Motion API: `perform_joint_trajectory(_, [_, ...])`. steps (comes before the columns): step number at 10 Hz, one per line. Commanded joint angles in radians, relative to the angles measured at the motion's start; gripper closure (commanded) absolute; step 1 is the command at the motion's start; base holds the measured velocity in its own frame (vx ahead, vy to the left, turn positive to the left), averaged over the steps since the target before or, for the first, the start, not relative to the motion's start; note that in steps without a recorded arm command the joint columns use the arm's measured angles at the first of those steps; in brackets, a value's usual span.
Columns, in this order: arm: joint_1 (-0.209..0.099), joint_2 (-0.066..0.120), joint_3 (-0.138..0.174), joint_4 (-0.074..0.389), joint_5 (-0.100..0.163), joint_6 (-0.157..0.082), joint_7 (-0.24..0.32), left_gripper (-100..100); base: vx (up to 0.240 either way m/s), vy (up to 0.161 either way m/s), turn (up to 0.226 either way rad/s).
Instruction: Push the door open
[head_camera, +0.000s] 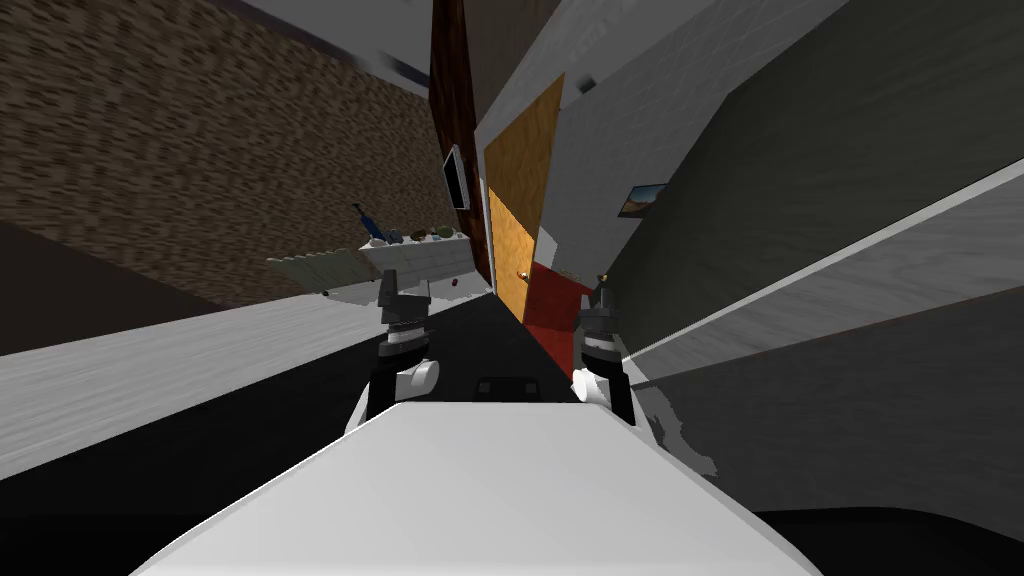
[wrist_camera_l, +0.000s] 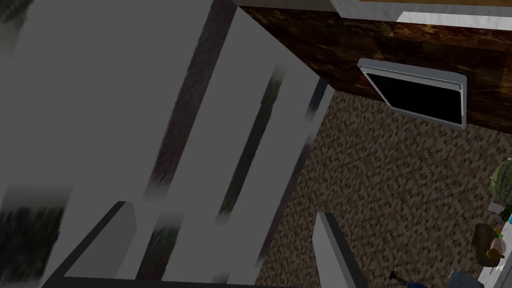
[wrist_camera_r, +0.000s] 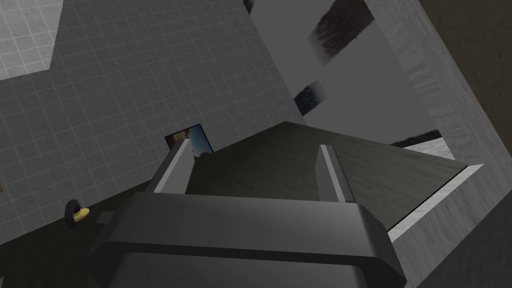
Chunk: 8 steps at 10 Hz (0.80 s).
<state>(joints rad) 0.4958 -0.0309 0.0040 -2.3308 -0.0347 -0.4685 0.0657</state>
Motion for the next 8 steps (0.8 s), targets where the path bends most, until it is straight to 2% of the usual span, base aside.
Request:
perform_joint_trajectory(1, [-0.012, 0.010, -0.002, 0.033, 0.002, -0.006, 0.000, -100, 0.064, -0.094, -0.108])
perform_joint_trajectory(8, [-0.062, 0.042, -0.011, 0.163, 0.009, -0.031, -0.002, -100, 0.070, 0.052, -0.102])
